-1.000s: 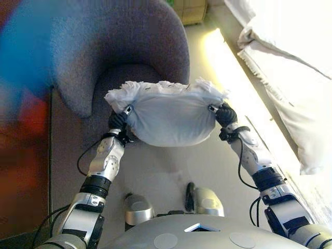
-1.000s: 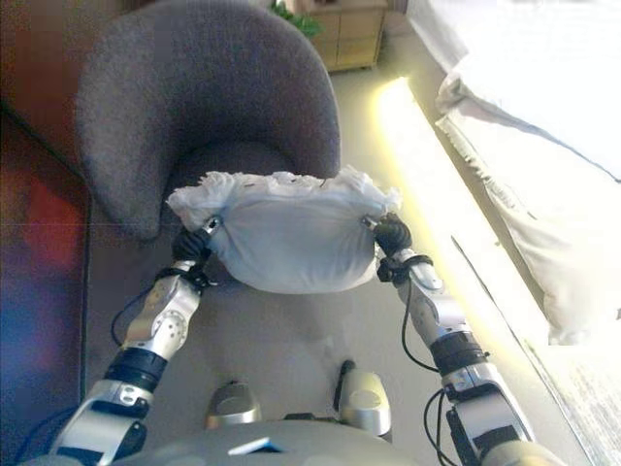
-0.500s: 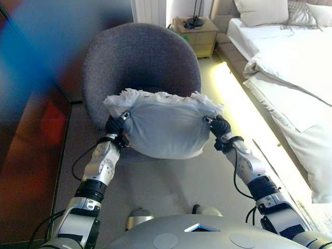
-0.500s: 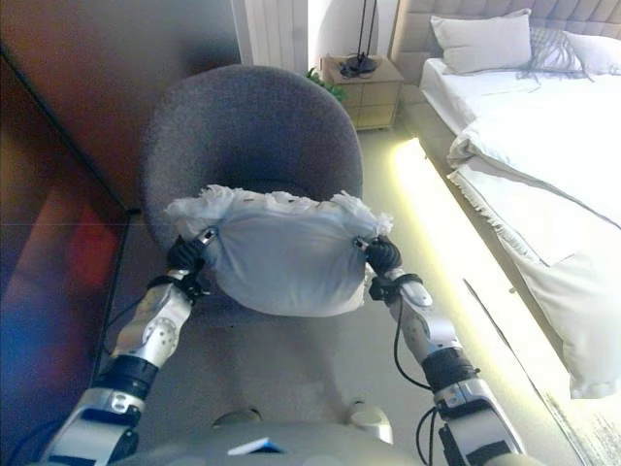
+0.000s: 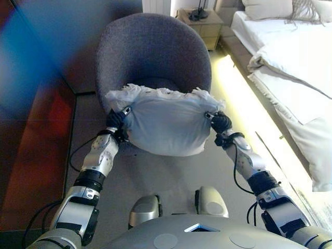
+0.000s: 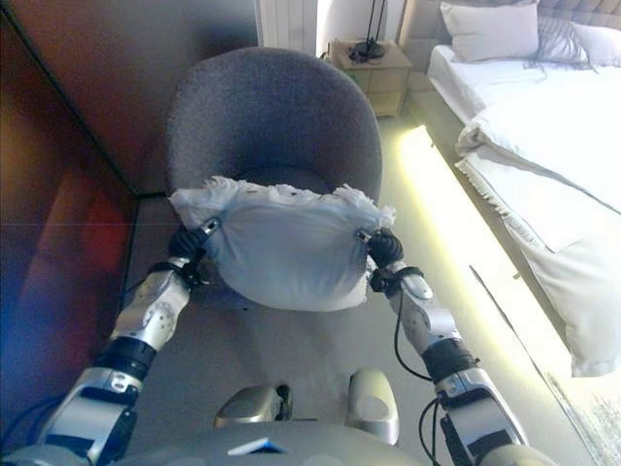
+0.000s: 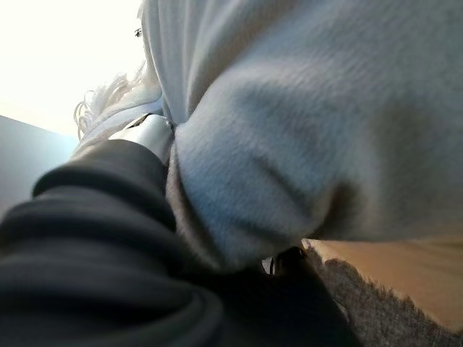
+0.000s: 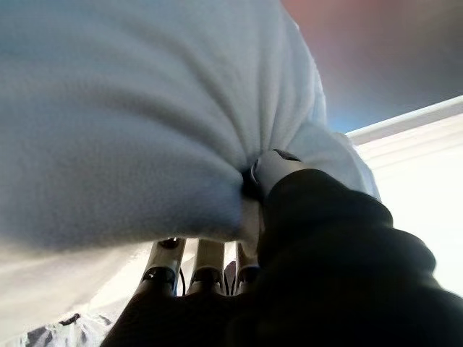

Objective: Pick up the cushion and take it to the sofa

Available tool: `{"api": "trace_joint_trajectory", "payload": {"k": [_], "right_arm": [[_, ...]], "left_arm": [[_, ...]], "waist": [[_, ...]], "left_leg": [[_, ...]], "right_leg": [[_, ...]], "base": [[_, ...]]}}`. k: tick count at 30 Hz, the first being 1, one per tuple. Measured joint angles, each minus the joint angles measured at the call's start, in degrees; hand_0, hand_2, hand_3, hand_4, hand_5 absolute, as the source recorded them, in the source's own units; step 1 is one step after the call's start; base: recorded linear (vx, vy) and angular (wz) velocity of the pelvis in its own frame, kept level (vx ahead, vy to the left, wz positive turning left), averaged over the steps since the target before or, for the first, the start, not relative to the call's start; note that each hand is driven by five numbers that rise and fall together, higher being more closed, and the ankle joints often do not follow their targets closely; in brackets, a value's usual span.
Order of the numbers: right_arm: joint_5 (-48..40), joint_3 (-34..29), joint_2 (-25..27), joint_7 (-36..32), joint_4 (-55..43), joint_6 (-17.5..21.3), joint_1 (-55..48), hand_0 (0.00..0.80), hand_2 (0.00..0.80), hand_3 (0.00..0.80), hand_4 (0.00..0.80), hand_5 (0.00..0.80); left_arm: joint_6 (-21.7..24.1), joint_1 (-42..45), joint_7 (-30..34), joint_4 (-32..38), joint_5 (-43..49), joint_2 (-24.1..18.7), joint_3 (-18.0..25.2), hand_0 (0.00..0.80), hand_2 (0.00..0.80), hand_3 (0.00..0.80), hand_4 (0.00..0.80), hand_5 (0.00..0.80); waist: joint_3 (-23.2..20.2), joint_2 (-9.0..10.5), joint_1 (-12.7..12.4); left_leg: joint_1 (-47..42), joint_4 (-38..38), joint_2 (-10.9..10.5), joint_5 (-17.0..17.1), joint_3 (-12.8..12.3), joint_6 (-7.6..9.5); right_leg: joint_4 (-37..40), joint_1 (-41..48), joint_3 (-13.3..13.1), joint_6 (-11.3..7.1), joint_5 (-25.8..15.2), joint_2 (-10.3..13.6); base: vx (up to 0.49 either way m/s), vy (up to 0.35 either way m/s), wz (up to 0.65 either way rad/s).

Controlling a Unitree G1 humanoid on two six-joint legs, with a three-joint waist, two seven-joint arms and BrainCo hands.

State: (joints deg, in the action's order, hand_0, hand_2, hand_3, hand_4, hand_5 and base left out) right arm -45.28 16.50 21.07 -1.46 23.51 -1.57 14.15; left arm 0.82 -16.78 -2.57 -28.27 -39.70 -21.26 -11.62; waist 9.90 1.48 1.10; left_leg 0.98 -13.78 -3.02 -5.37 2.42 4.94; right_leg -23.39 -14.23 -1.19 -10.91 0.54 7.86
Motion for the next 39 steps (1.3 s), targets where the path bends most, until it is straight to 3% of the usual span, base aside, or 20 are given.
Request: {"api": "trace_joint_trajectory", "payload": {"k": [2, 4, 7, 8, 9, 11, 12, 15, 16, 17, 19, 22, 28, 29, 31, 32, 36, 39], "right_arm": [[-0.99, -0.41, 1.1, 0.11, -0.22, -0.61, 0.02, 0.8, 0.8, 0.8, 0.8, 0.8], [-1.56, -1.35, 1.78, 0.0, -0.32, -1.75, 0.02, 0.8, 0.8, 0.8, 0.8, 0.8], [-1.64, -3.7, 2.06, -0.94, -0.19, -2.95, 0.02, 0.8, 0.8, 0.8, 0.8, 0.8], [-1.62, -3.87, 2.13, -1.7, -0.02, -3.45, 0.12, 0.8, 0.8, 0.8, 0.8, 0.8], [-1.61, -3.74, 2.11, -2.02, 0.03, -4.01, 0.12, 0.8, 0.8, 0.8, 0.8, 0.8], [-1.47, -3.6, 2.35, -2.39, 0.02, -4.68, 0.15, 0.8, 0.8, 0.8, 0.8, 0.8], [-1.37, -3.6, 2.58, -2.53, -0.05, -4.87, 0.32, 0.8, 0.8, 0.8, 0.8, 0.8], [-0.14, -3.54, 2.96, -3.2, 0.0, -5.18, 0.38, 0.8, 0.8, 0.8, 0.8, 0.8], [0.31, -3.54, 2.99, -3.52, -0.03, -5.15, 0.53, 0.8, 0.8, 0.8, 0.8, 0.8], [0.8, -3.53, 3.09, -4.04, -0.07, -5.02, 0.62, 0.8, 0.8, 0.8, 0.8, 0.8], [0.8, -3.34, 3.54, -4.11, -0.04, -4.99, 0.66, 0.8, 0.8, 0.8, 0.8, 0.8], [0.78, -3.26, 3.73, -4.12, 0.14, -4.92, 0.74, 0.8, 0.8, 0.8, 0.8, 0.8], [0.82, -2.04, 2.82, -3.73, 0.32, -5.41, 2.66, 0.8, 0.8, 0.8, 0.8, 0.8], [0.89, -1.94, 2.55, -3.66, 0.33, -5.51, 2.88, 0.8, 0.8, 0.8, 0.8, 0.8], [2.11, -0.82, 2.81, -3.15, 0.38, -5.52, 3.86, 0.8, 0.8, 0.8, 0.8, 0.8], [2.89, -0.76, 2.49, -2.84, 0.69, -5.53, 4.14, 0.8, 0.8, 0.8, 0.8, 0.8], [4.66, 1.12, 0.66, -2.84, 0.59, -5.56, 4.06, 0.8, 0.8, 0.8, 0.8, 0.8], [5.34, 2.11, -1.26, -2.8, 0.45, -5.56, 4.09, 0.8, 0.8, 0.8, 0.8, 0.8]], "left_arm": [[0.06, -0.98, -0.01, -0.03, 0.03, 0.05, -0.73, 0.8, 0.8, 0.8, 0.8, 0.8], [0.03, -0.67, -0.01, -0.13, 0.08, 0.38, -1.26, 0.8, 0.8, 0.8, 0.8, 0.8], [-0.15, 0.47, 0.03, -0.12, 0.15, 1.77, -1.75, 0.8, 0.8, 0.8, 0.8, 0.8], [-0.17, 1.19, 0.02, -0.03, 0.17, 2.27, -1.33, 0.8, 0.8, 0.8, 0.8, 0.8], [-0.18, 2.31, -0.02, 0.27, 0.17, 2.83, -0.56, 0.8, 0.8, 0.8, 0.8, 0.8], [-0.17, 3.35, -0.11, 1.33, 0.17, 2.85, -0.34, 0.8, 0.8, 0.8, 0.8, 0.8], [-0.17, 3.33, -0.33, 2.31, 0.19, 2.79, -0.21, 0.8, 0.8, 0.8, 0.8, 0.8], [-0.04, 3.19, -1.21, 3.1, 0.18, 3.15, 0.0, 0.8, 0.8, 0.8, 0.8, 0.8], [-0.01, 3.19, -1.56, 3.33, 0.17, 3.26, 0.1, 0.8, 0.8, 0.8, 0.8, 0.8], [0.01, 3.13, -1.95, 3.44, 0.17, 3.54, 0.39, 0.8, 0.8, 0.8, 0.8, 0.8], [0.0, 3.14, -2.59, 3.44, 0.17, 4.39, 0.52, 0.8, 0.8, 0.8, 0.8, 0.8], [-0.1, 3.13, -2.7, 3.42, 0.18, 4.93, 0.5, 0.8, 0.8, 0.8, 0.8, 0.8], [-0.21, 3.41, -2.75, 3.36, 0.18, 3.24, 0.78, 0.8, 0.8, 0.8, 0.8, 0.8], [-0.28, 3.4, -2.95, 3.37, 0.18, 3.0, 0.85, 0.8, 0.8, 0.8, 0.8, 0.8], [-0.41, 3.4, -3.96, 3.36, 0.2, 3.11, 0.9, 0.8, 0.8, 0.8, 0.8, 0.8], [-0.44, 3.4, -4.71, 3.19, 0.23, 2.99, 1.03, 0.8, 0.8, 0.8, 0.8, 0.8], [-0.26, 3.37, -8.09, 3.09, 0.44, 3.06, 2.27, 0.8, 0.8, 0.8, 0.8, 0.8], [-0.07, 3.35, -10.9, 3.16, 1.58, 2.86, 3.47, 0.8, 0.8, 0.8, 0.8, 0.8]], "waist": [[1.1, 2.72, 1.56], [1.34, 4.56, 2.78], [0.96, 5.6, 2.77], [0.59, 5.54, 2.63], [-0.25, 4.38, 2.76], [-2.03, 2.06, 2.77], [-2.51, 1.24, 2.83], [-4.09, 2.1, 3.18], [-4.45, 2.37, 2.96], [-4.74, 2.82, 2.95], [-5.03, 3.48, 3.48], [-4.77, 4.43, 4.03], [-4.84, 4.31, 2.21], [-4.8, 3.71, 1.71], [-4.94, 0.54, 1.07], [-4.87, 0.38, 0.92], [-5.15, 0.74, 1.02], [-5.12, 0.8, -0.79]], "left_leg": [[-0.07, 0.22, -2.13, 0.05, 1.6, 0.33], [-0.78, 0.58, -3.39, -0.35, 2.68, -0.06], [-4.23, 2.31, -3.67, -1.88, 2.31, -2.33], [-6.0, 3.1, -3.11, -2.74, 1.92, -3.27], [-7.19, 3.24, -1.02, -3.88, 0.27, -4.73], [-8.4, 2.32, 3.06, -5.88, -2.94, -7.52], [-7.9, -0.79, 5.09, -7.15, -4.54, -9.17], [-3.7, -14.72, 6.42, -6.94, -5.41, -9.77], [-1.44, -19.95, 6.47, -5.46, -5.32, -9.91], [1.51, -26.57, 6.23, -2.59, -4.93, -10.39], [5.66, -34.43, 6.42, 0.58, -4.73, -10.09], [8.77, -34.86, 7.39, 0.62, -5.36, -9.54], [6.05, -10.19, 7.6, 0.74, -6.37, -9.17], [4.94, -5.61, 7.6, 1.3, -6.09, -8.38], [1.63, 3.58, 7.89, 4.6, -5.35, -5.4], [0.38, 4.94, 7.56, 5.09, -5.82, -8.63], [-1.65, 8.56, 3.23, 5.66, -7.24, -5.65], [-1.53, 9.16, 2.36, 5.62, -8.25, -4.51]], "right_leg": [[10.28, -0.29, 0.86, -0.65, -0.45, -0.08], [15.5, -0.69, 3.55, -1.16, -1.54, 0.03], [14.36, 0.53, 8.1, -0.32, -2.5, 0.92], [13.44, 1.65, 9.3, 1.87, -3.71, 0.74], [12.57, 1.97, 11.05, 2.88, -3.55, 0.06], [12.5, 2.77, 12.02, 3.76, -3.34, -3.25], [12.69, 3.64, 12.01, 5.18, -2.91, -5.25], [12.73, 5.21, 11.83, 11.16, -0.88, -7.04], [12.93, 5.5, 11.82, 12.17, -0.81, -7.09], [12.78, 5.98, 11.8, 14.99, -0.67, -7.03], [12.65, 7.18, 11.85, 16.81, -0.09, -6.7], [13.58, 9.73, 11.95, 18.01, 0.69, -6.79], [15.59, 13.33, 11.11, 16.47, 1.07, -7.07], [15.4, 13.69, 10.42, 16.2, 1.21, -7.34], [13.92, 13.9, 9.78, 14.29, 2.71, -8.39], [11.84, 13.51, 9.47, 13.25, 3.94, -7.42], [8.9, 12.61, 9.64, 9.85, 5.92, -2.33], [8.27, 11.56, 9.89, 9.0, 5.63, -0.91]], "base": [[0.441, 0.005, 0.49], [0.356, -0.024, 0.49], [0.384, -0.07, 0.12], [0.4, -0.088, -0.03], [0.409, -0.104, -0.09], [0.342, -0.122, -0.13], [0.316, -0.145, -0.1], [0.298, -0.165, -0.32], [0.24, -0.125, -0.52], [0.249, -0.132, -0.4], [0.225, -0.099, -0.41], [0.219, 0.004, -0.3], [0.222, 0.115, -0.38], [0.195, 0.132, -0.34], [0.159, 0.121, -0.34], [0.125, 0.112, -0.19], [0.087, 0.098, 0.02], [0.035, 0.134, -0.05]]}}
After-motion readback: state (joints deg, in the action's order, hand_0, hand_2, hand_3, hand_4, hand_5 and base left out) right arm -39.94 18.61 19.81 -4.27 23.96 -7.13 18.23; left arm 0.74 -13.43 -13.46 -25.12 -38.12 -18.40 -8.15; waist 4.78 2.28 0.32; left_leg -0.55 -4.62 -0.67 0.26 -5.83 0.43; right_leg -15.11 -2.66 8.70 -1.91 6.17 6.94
